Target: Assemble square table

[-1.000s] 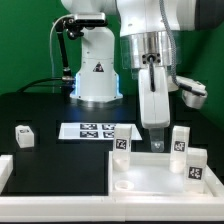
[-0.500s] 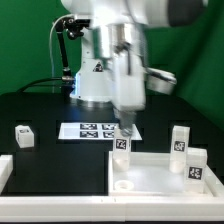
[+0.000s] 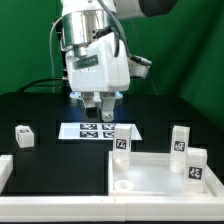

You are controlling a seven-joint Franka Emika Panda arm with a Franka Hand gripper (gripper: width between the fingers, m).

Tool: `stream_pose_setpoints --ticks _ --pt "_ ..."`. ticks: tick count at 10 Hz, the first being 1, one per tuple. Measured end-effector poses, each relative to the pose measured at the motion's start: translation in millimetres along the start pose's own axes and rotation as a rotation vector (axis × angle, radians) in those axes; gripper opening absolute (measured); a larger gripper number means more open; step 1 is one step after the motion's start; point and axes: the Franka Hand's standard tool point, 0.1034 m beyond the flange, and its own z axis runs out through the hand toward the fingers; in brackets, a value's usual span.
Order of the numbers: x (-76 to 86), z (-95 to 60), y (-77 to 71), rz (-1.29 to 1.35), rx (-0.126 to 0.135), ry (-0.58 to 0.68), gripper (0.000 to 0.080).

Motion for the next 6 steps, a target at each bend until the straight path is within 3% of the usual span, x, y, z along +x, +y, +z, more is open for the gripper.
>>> stream_pose_setpoints --ticks 2,3,4,6 --pt "6.1 0.6 5.9 -0.194 0.007 0.020 0.0649" --pt "15.6 3.6 30.8 -0.322 0.001 0.040 0.0649" --pt "24.7 6.1 60.2 -0.434 -0.023 0.031 0.0649" --pt "59.0 12.6 118.3 -0.735 -0.070 0.019 0.0649"
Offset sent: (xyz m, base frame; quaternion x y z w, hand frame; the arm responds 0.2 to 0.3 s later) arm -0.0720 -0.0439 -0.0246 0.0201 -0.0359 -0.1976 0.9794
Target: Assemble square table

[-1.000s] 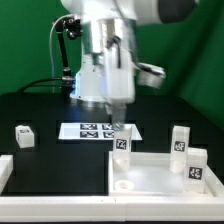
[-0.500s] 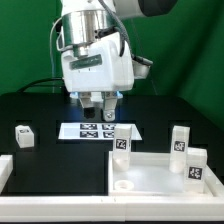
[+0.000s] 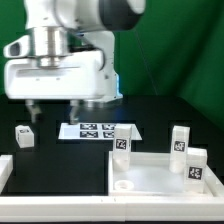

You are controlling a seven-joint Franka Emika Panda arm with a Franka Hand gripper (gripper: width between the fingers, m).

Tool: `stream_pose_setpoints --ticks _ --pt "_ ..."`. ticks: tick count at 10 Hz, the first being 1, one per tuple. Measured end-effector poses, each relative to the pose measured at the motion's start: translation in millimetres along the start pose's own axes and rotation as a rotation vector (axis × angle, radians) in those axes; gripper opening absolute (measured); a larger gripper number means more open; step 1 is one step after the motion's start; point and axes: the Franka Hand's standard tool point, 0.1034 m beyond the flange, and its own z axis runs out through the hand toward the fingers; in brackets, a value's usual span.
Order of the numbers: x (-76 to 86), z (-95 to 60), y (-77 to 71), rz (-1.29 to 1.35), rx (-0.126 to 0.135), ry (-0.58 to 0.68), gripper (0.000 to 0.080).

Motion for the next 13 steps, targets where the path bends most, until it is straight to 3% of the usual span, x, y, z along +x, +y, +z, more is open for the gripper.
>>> stream_pose_setpoints --ticks 1,2,3,7,8,9,13 --pt "-9.8 6.4 19.8 -0.055 -0.012 -0.019 0.0649" --pt "-15.5 7.4 16.4 -0.086 -0.034 0.012 0.0649" --pt "-18.1 8.5 12.0 -0.182 -0.033 0.003 0.0649" --pt "-19.0 10.0 18.5 -0.461 -0.052 -0.032 0.0649" --pt "-37.4 15.5 16.1 -0.555 -0.016 -0.174 0.0649" --pt "-39.8 14.4 12.9 -0.635 -0.003 -0.256 0.0649" --pt "-46.6 20.5 9.6 -0.751 -0.005 -0.256 0.0649"
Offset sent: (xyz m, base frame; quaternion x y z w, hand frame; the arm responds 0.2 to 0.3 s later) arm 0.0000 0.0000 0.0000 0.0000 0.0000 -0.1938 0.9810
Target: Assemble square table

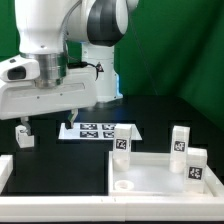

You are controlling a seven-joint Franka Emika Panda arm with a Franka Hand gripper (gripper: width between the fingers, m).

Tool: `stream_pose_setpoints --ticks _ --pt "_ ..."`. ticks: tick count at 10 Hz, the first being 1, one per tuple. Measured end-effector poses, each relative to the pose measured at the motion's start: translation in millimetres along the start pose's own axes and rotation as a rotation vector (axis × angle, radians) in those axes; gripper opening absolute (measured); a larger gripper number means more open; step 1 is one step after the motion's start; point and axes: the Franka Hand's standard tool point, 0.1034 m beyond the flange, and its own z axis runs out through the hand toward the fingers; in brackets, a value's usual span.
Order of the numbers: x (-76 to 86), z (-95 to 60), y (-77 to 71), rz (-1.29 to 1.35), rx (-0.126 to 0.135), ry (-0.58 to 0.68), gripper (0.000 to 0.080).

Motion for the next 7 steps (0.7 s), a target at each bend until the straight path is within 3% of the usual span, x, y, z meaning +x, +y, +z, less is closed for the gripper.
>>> stream_pose_setpoints --ticks 1,3,4,5,6,7 --pt "-1.8 0.4 2.2 0.003 -0.001 0.000 0.0649" --pt "-29.6 8.6 16.3 -0.008 0.016 -0.143 0.0649" --pt "-35.6 9.5 26.5 -0.031 -0.005 -0.222 0.0649" --pt "-42.5 11.8 36.2 -0.048 0.005 -0.299 0.0649" --pt "-43.4 12.5 39.0 -0.033 0.031 -0.356 0.0649" --pt "-41.5 14.1 36.4 -0.031 0.034 -0.410 0.0649"
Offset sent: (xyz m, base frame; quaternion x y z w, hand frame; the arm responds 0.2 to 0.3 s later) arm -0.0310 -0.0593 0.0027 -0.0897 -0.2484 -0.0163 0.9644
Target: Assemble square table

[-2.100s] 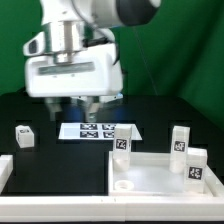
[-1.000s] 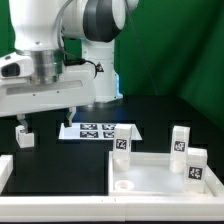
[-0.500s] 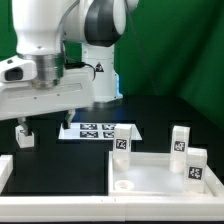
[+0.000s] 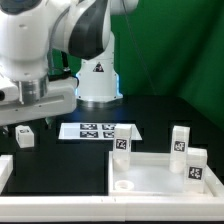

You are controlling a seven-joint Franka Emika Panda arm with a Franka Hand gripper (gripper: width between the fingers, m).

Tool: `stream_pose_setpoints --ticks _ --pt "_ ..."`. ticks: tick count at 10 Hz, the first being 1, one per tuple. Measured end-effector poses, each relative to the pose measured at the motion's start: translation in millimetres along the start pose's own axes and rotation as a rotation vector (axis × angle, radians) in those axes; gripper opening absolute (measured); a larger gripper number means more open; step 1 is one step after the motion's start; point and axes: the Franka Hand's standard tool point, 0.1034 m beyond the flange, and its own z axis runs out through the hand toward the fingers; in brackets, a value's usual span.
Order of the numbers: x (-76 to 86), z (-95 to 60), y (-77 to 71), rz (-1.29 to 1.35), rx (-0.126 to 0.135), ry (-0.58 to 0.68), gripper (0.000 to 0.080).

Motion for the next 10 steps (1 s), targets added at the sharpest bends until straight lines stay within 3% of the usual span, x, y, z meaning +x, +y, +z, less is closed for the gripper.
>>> stream_pose_setpoints --ticks 2,4,6,10 --pt "1.3 4.4 -5.3 -0.016 0.015 -0.088 0.0649" --pt "-3.4 16.9 5.4 -0.063 -0.017 -0.214 0.0649" --pt "-18.3 28.5 4.1 -0.031 -0.029 -0.322 0.0649" --pt "-15.2 27.9 5.8 -0.043 -0.033 -0.312 0.0649"
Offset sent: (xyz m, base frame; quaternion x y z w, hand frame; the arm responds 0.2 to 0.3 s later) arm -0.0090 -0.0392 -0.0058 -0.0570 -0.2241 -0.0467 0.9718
